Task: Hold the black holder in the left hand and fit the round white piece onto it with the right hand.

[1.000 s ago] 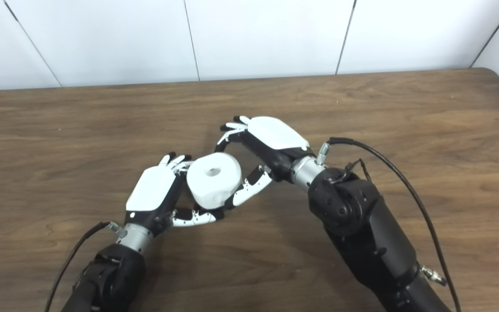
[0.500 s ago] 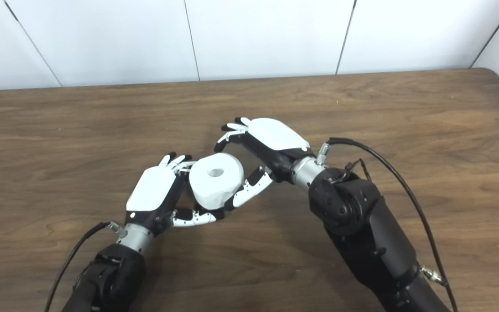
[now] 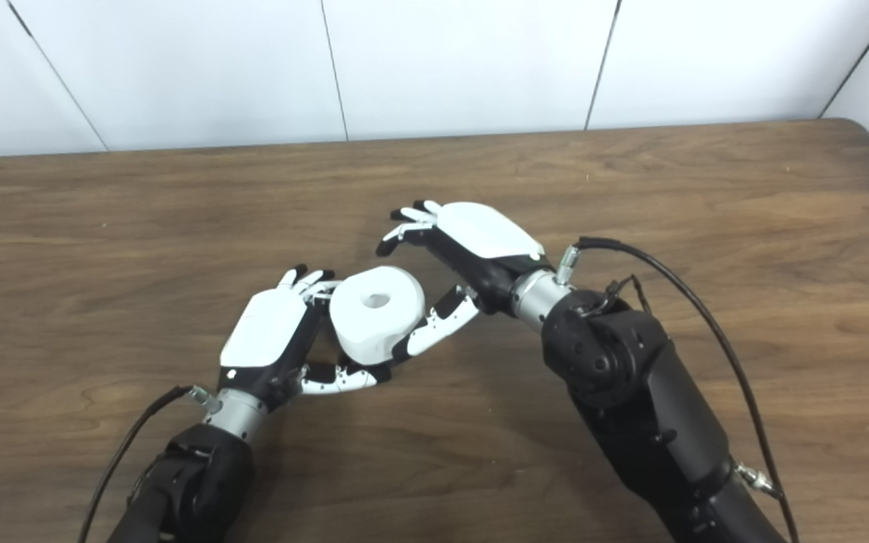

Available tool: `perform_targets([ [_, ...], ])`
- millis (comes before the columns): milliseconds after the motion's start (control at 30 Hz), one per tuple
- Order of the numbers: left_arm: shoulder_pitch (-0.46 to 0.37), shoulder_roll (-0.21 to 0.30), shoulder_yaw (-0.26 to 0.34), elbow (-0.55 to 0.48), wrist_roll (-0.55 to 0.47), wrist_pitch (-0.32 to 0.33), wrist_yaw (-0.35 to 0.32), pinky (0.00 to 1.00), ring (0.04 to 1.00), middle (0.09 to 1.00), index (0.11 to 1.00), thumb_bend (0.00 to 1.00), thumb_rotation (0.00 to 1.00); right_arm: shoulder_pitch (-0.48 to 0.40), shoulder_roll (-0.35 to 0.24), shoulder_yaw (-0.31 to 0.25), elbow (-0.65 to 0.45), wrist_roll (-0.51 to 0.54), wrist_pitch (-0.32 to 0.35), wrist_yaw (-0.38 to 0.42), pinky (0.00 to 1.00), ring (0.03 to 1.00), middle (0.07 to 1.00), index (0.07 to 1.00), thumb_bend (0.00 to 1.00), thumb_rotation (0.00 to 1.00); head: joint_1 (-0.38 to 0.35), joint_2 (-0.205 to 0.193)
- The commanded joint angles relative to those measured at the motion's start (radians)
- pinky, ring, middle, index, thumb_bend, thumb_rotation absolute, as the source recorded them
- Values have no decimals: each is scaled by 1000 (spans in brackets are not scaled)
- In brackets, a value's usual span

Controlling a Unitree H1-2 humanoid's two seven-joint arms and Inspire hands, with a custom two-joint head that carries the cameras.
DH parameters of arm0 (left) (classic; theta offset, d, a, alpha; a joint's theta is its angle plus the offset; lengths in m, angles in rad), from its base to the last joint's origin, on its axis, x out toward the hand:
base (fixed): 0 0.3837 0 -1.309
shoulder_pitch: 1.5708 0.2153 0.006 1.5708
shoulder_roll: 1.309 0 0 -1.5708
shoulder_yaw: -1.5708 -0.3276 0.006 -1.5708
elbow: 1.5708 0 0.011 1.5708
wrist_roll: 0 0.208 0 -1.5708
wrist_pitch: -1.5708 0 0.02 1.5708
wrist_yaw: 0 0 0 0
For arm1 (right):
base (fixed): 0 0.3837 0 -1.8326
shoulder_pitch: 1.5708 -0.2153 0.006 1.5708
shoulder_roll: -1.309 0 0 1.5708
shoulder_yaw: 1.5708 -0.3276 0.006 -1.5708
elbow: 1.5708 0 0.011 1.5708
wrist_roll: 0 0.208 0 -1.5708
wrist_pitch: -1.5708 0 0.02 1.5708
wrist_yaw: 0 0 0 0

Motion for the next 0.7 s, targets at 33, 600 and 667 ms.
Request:
perform_targets([
  [33, -2, 9, -15, 11, 3, -12, -30, 1000, 909, 807, 486, 523, 54, -13, -23, -29, -58, 4, -16, -10, 1000, 1000, 960, 784, 1000, 358, -1, -1],
  [600, -6, 10, -4, 7, -17, -5, -42, 1000, 903, 796, 487, 523, 56, 27, -42, -65, -84, 24, -8, -10, 1000, 1000, 963, 792, 1000, 368, 3, -9],
  [667, -6, 10, -4, 4, -21, -1, -49, 1000, 904, 797, 488, 523, 56, 26, -41, -64, -83, 21, -9, -12, 1000, 1000, 962, 791, 1000, 371, 3, -9],
])
